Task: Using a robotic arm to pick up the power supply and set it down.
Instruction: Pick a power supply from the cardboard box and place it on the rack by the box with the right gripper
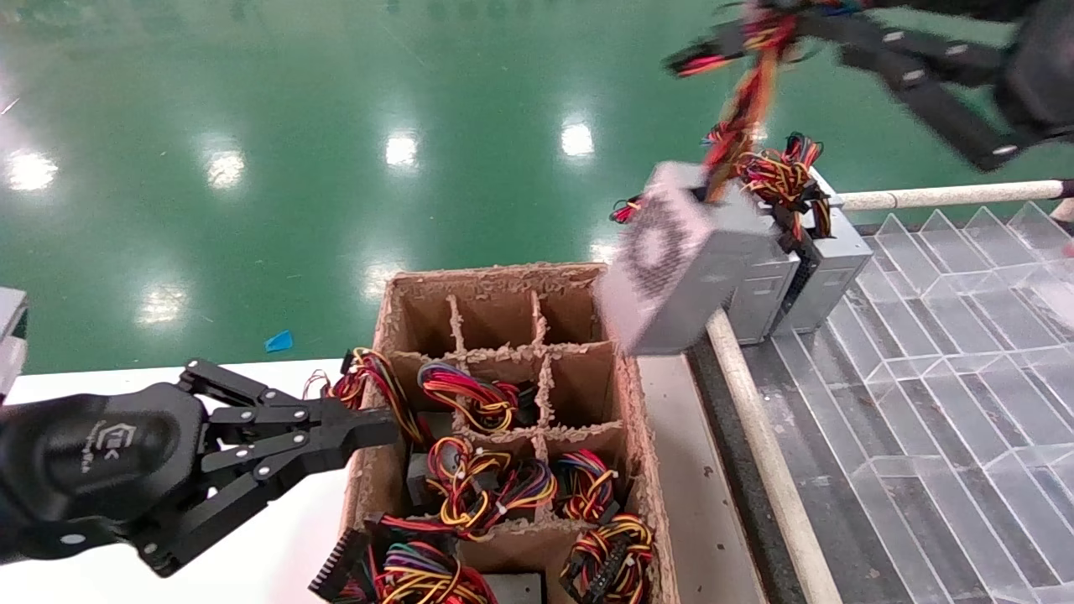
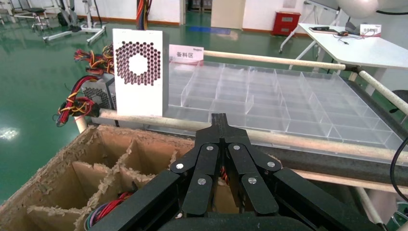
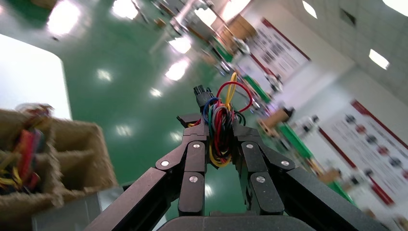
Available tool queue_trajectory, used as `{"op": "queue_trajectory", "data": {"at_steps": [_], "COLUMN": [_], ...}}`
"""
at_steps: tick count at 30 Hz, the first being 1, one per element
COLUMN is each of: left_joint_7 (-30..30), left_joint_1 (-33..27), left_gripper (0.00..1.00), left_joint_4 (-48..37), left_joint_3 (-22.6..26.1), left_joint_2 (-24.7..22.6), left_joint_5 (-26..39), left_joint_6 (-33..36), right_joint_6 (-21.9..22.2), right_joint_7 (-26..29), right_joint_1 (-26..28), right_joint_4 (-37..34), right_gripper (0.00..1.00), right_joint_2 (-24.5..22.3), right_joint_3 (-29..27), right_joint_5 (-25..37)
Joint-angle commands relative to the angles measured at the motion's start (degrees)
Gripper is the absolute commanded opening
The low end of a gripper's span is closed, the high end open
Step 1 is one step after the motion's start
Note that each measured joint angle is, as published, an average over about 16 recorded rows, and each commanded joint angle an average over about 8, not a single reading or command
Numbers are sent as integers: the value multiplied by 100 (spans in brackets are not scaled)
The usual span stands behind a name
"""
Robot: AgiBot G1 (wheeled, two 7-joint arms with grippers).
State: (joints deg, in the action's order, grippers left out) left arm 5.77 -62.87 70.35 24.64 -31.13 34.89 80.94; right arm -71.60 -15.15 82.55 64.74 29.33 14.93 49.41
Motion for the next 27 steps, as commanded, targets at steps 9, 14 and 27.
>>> {"op": "queue_trajectory", "data": {"at_steps": [9,14,27], "left_joint_7": [0,0,0], "left_joint_1": [0,0,0], "left_gripper": [0,0,0], "left_joint_4": [0,0,0], "left_joint_3": [0,0,0], "left_joint_2": [0,0,0], "left_joint_5": [0,0,0], "left_joint_6": [0,0,0], "right_joint_6": [581,659,665], "right_joint_7": [127,147,68], "right_joint_1": [-623,-958,-1557], "right_joint_4": [59,9,-315], "right_gripper": [0,0,0], "right_joint_2": [-817,-1065,-904], "right_joint_3": [-302,-416,-359], "right_joint_5": [25,-107,-278]}}
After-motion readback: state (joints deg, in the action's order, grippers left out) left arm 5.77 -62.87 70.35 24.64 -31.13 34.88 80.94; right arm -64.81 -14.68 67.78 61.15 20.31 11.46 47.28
